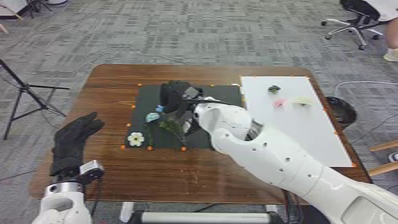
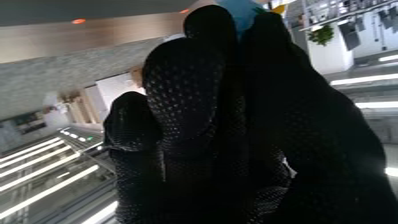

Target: Arrange flowers

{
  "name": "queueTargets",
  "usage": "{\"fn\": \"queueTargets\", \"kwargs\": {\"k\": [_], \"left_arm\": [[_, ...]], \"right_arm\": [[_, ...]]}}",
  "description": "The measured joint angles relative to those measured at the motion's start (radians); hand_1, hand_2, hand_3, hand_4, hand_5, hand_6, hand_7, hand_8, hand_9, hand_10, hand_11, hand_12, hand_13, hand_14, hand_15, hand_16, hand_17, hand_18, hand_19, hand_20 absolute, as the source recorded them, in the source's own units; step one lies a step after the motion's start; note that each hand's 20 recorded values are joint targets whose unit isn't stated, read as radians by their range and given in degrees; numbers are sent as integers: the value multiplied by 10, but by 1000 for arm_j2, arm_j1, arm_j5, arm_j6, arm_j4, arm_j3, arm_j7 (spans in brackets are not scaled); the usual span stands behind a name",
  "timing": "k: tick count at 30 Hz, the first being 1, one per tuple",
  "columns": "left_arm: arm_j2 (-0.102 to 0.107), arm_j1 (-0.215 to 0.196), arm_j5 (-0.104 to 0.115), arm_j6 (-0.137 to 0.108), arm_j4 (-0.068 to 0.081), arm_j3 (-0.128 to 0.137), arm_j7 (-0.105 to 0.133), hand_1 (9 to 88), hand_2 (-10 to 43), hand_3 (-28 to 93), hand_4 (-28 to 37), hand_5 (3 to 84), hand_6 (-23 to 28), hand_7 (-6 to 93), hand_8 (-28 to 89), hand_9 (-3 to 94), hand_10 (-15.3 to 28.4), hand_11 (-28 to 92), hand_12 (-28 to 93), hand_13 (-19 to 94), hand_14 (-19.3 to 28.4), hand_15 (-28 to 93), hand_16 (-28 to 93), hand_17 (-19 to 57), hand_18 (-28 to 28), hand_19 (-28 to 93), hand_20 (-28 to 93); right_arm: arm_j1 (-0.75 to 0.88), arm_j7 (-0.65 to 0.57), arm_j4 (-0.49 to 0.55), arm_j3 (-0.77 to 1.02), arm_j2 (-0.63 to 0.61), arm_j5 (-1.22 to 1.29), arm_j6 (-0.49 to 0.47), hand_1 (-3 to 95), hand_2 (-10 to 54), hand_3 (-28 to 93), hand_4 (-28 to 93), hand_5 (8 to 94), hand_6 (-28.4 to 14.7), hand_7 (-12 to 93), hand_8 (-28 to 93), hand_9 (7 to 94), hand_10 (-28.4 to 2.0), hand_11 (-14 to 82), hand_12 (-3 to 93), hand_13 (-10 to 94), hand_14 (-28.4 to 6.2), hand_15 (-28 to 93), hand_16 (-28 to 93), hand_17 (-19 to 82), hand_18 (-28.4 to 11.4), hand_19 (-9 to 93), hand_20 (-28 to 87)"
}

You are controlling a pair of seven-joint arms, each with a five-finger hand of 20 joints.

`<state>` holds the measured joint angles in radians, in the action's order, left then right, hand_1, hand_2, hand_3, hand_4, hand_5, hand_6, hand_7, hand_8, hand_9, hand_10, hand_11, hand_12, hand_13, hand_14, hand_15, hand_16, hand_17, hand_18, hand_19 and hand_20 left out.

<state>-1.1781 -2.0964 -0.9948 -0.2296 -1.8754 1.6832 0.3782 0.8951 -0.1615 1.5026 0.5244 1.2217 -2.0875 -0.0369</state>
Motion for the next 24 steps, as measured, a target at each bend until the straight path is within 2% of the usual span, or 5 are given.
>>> {"fn": "queueTargets", "kwargs": {"k": [13, 19, 24], "left_arm": [[-1, 0, 0, 3, 0, 1, 1, 245, 5, 714, -253, 535, 13, 167, -76, 557, 141, 221, 149, 475, 176, 184, 21, 111, 113, 68, 212], [-1, 0, -1, 5, 1, 1, 1, 249, -6, 712, -239, 534, 13, 167, -76, 556, 141, 220, 148, 473, 175, 182, 21, 111, 113, 68, 212], [0, 1, -1, 6, 1, 1, 1, 253, -13, 708, -231, 533, 14, 166, -76, 556, 141, 220, 148, 473, 175, 181, 21, 111, 113, 69, 213]], "right_arm": [[40, 10, -20, 7, 7, -61, -40, 595, -85, 541, -145, 762, 23, 201, 76, 859, -101, 91, 297, 842, -44, 482, 359, 468, -177, 851, 559], [43, 7, -30, 11, 9, -71, -48, 583, -85, 534, -124, 741, 19, 189, 65, 822, -105, 73, 261, 835, -48, 482, 354, 462, -177, 849, 561], [38, -3, -31, 9, 8, -68, -46, 559, -94, 535, -114, 699, 5, 161, 67, 765, -109, 99, 210, 825, -49, 484, 349, 459, -176, 848, 560]]}}
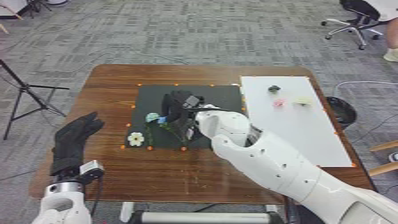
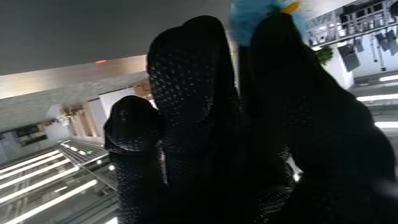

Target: Arrange flowers

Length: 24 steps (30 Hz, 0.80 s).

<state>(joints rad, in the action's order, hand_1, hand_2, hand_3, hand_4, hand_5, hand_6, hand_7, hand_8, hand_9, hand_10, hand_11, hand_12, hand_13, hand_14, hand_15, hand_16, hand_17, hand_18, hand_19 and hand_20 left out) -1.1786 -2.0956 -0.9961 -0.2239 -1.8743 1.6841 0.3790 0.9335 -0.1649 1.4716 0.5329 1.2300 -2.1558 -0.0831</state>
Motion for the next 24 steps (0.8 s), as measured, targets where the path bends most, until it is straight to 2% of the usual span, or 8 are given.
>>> {"fn": "queueTargets", "kwargs": {"k": [4, 10, 18, 21, 24], "left_arm": [[0, 0, 0, 1, 0, 0, 0, 256, -20, 708, -229, 533, 13, 167, -76, 556, 140, 221, 148, 473, 175, 182, 21, 110, 113, 68, 212], [0, 0, -1, 1, 0, 1, -1, 255, -27, 716, -230, 532, 13, 168, -76, 556, 140, 222, 148, 472, 175, 181, 21, 110, 113, 68, 212], [1, 2, -2, 3, 2, 1, -2, 255, -28, 716, -233, 532, 13, 169, -76, 556, 140, 224, 148, 474, 175, 182, 21, 110, 113, 68, 212], [1, 2, -2, 4, 2, 2, -3, 255, -29, 717, -233, 532, 13, 169, -76, 555, 139, 224, 148, 474, 175, 183, 21, 110, 113, 68, 212], [1, 2, -2, 5, 2, 2, -3, 255, -29, 717, -233, 533, 14, 169, -77, 555, 139, 224, 148, 472, 175, 181, 20, 109, 113, 68, 211]], "right_arm": [[-4, -8, 3, -1, -3, 6, -2, 525, -95, 574, -118, 659, -1, 162, 52, 727, -117, 121, 163, 816, -50, 487, 346, 454, -173, 845, 561], [-6, -15, 9, -1, -7, 10, -14, 503, -95, 613, -133, 637, -5, 156, 28, 698, -122, 111, 158, 809, -50, 488, 340, 454, -171, 844, 559], [-11, -27, 14, 10, -14, 14, -31, 494, -95, 606, -135, 635, -3, 160, 23, 677, -125, 102, 157, 794, -58, 491, 338, 439, -175, 838, 561], [-5, -27, 19, 32, -13, 13, -86, 482, -88, 599, -134, 638, 7, 160, 21, 658, -128, 93, 154, 783, -66, 491, 336, 429, -181, 834, 562], [4, -25, 22, 61, -7, 10, -186, 461, -79, 604, -126, 633, 12, 152, -8, 636, -131, 86, 147, 775, -72, 491, 331, 418, -186, 826, 563]]}}
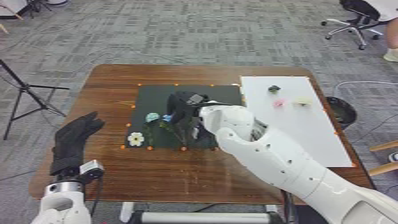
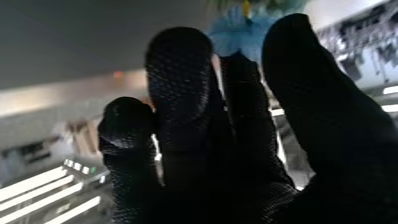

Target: Arrange flowers

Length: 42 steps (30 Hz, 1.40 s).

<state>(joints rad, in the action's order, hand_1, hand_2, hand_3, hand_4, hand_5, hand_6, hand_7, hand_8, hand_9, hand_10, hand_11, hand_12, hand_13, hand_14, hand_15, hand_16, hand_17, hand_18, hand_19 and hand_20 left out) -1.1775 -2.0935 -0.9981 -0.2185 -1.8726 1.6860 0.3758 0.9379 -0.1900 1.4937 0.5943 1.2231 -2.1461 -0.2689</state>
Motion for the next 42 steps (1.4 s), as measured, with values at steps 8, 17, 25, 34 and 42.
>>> {"fn": "queueTargets", "kwargs": {"k": [8, 17, 25, 34, 42], "left_arm": [[0, 0, -1, 2, 0, 1, -3, 255, -29, 718, -233, 532, 12, 169, -76, 555, 139, 224, 147, 472, 175, 182, 21, 109, 114, 67, 210], [1, 2, -1, 2, 0, 1, -4, 254, -30, 719, -231, 532, 10, 172, -78, 555, 138, 224, 147, 473, 176, 183, 21, 108, 114, 68, 210], [1, 4, -1, 1, 0, 1, -2, 256, -29, 718, -233, 532, 10, 170, -78, 555, 139, 224, 147, 471, 175, 182, 21, 108, 114, 68, 210], [3, 1, -1, 1, -2, 2, 1, 261, -35, 717, -230, 532, 11, 171, -77, 555, 139, 225, 148, 473, 175, 183, 21, 108, 114, 69, 210], [2, 0, -2, 1, -3, 3, 3, 265, -40, 715, -228, 532, 10, 172, -77, 555, 138, 225, 147, 473, 175, 184, 21, 108, 114, 69, 210]], "right_arm": [[5, -2, 1, 4, 4, 8, -38, 393, -83, 623, -115, 546, 20, 130, -90, 581, -143, 73, 131, 763, -86, 486, 321, 407, -200, 815, 567], [-13, -25, 18, 3, -3, 77, 11, 353, -94, 610, -105, 496, 25, 109, -88, 540, -172, 63, 116, 755, -97, 462, 311, 398, -209, 802, 566], [-17, -31, 99, 65, -35, 103, -3, 291, -95, 659, -124, 465, -16, 112, -65, 504, -165, 66, 154, 584, -150, 345, 286, 263, -215, 584, 497], [48, -19, 186, 139, -245, -35, 528, 319, -95, 687, -170, 492, -21, 158, -61, 542, -155, 90, 185, 586, -135, 334, 296, 267, -205, 584, 493], [136, -37, 45, 294, -384, -115, 600, 363, -95, 689, -194, 533, -7, 193, -70, 576, -139, 117, 190, 635, -121, 383, 297, 294, -202, 637, 526]]}}
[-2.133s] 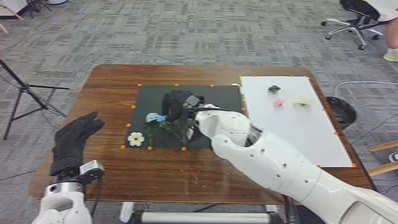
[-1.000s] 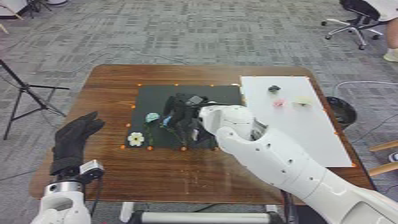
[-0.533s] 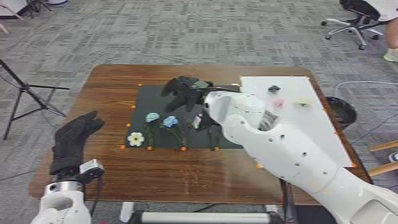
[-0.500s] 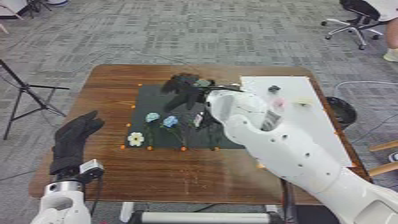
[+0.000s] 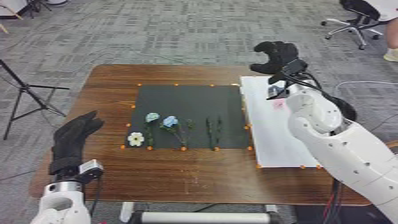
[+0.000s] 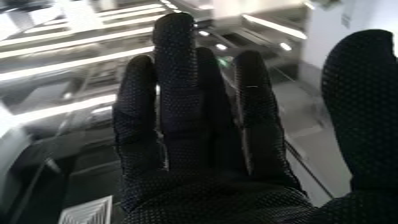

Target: Arrange flowers

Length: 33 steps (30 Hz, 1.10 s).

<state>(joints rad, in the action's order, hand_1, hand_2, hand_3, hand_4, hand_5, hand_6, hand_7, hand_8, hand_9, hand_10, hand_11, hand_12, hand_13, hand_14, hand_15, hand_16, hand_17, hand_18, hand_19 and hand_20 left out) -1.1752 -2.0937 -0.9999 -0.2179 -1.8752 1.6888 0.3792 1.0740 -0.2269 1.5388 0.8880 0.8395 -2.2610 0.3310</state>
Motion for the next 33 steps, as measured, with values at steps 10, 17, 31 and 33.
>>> {"fn": "queueTargets", "kwargs": {"k": [10, 17, 31, 33], "left_arm": [[-1, 0, -5, 0, 0, 2, 1, 266, -35, 713, -226, 532, 11, 172, -78, 555, 138, 225, 147, 473, 175, 183, 20, 108, 114, 70, 210], [-3, -6, -5, -1, -4, 6, 2, 266, -34, 713, -226, 533, 10, 171, -77, 556, 137, 224, 147, 474, 174, 182, 20, 108, 114, 69, 209], [-8, -11, -9, 0, -6, 6, -1, 264, -35, 716, -226, 532, 10, 171, -78, 556, 140, 223, 148, 473, 174, 183, 21, 108, 114, 68, 209], [-8, -11, -9, 0, -6, 6, -1, 264, -34, 716, -226, 531, 10, 171, -78, 556, 140, 223, 148, 473, 174, 183, 21, 108, 114, 69, 209]], "right_arm": [[130, 32, -11, 145, -48, -29, -172, 377, -95, 691, -191, 558, 3, 210, -84, 637, -134, 152, 191, 651, -116, 402, 300, 301, -199, 645, 538], [184, 47, -28, 169, -49, -27, -200, 409, -95, 695, -191, 565, 15, 222, -89, 638, -132, 155, 189, 655, -110, 404, 300, 305, -198, 647, 543], [228, 63, -63, 164, -40, -104, -273, 613, -95, 588, -206, 639, 30, 270, 41, 763, -94, 68, 311, 725, -64, 355, 456, 349, -184, 676, 570], [228, 63, -72, 151, -40, -107, -262, 634, -95, 553, -190, 689, 31, 267, 52, 813, -93, 58, 335, 747, -65, 367, 453, 362, -186, 686, 580]]}}
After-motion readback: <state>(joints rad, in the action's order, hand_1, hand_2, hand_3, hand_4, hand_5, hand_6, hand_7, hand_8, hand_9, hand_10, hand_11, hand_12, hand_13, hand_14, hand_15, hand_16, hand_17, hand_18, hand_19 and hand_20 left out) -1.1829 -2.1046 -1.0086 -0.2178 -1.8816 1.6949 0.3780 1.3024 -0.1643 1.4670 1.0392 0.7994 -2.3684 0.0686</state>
